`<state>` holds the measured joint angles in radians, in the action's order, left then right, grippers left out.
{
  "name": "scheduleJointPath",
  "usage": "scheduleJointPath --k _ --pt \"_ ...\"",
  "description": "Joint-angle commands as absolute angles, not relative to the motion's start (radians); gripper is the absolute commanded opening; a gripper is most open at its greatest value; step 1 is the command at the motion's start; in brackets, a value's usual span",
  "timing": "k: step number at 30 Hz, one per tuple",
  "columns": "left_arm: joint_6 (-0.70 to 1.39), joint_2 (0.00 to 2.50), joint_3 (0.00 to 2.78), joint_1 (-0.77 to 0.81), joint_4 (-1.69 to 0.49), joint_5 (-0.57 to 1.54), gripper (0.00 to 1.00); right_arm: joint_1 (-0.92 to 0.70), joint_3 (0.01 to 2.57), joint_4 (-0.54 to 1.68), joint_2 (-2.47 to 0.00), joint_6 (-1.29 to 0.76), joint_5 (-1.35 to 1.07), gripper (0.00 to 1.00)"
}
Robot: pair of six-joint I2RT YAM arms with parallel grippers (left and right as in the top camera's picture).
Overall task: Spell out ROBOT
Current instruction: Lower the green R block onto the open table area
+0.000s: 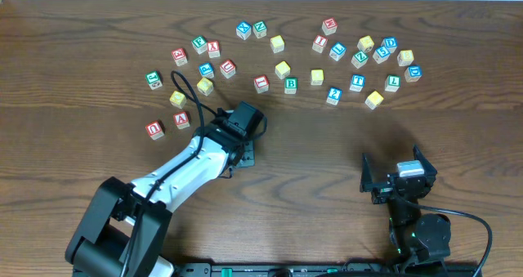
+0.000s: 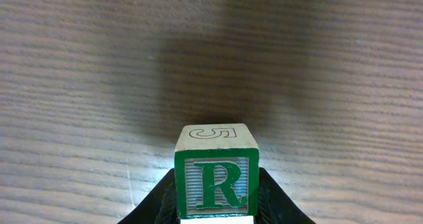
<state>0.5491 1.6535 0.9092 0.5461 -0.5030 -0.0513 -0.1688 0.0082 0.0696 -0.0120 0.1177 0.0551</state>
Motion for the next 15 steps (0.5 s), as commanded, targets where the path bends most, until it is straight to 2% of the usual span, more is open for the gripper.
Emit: scheduleJointPath --k 1,15 --pt "0.531 1.655 0.900 0.512 -0.495 -0.062 0.09 -0.158 0.005 0.072 -0.006 0.129 0.050 0.99" --pt "0.473 1.663 0.900 0.455 -0.440 -0.007 0.09 -0.158 0.006 0.072 -0.006 0.128 0.050 0.99"
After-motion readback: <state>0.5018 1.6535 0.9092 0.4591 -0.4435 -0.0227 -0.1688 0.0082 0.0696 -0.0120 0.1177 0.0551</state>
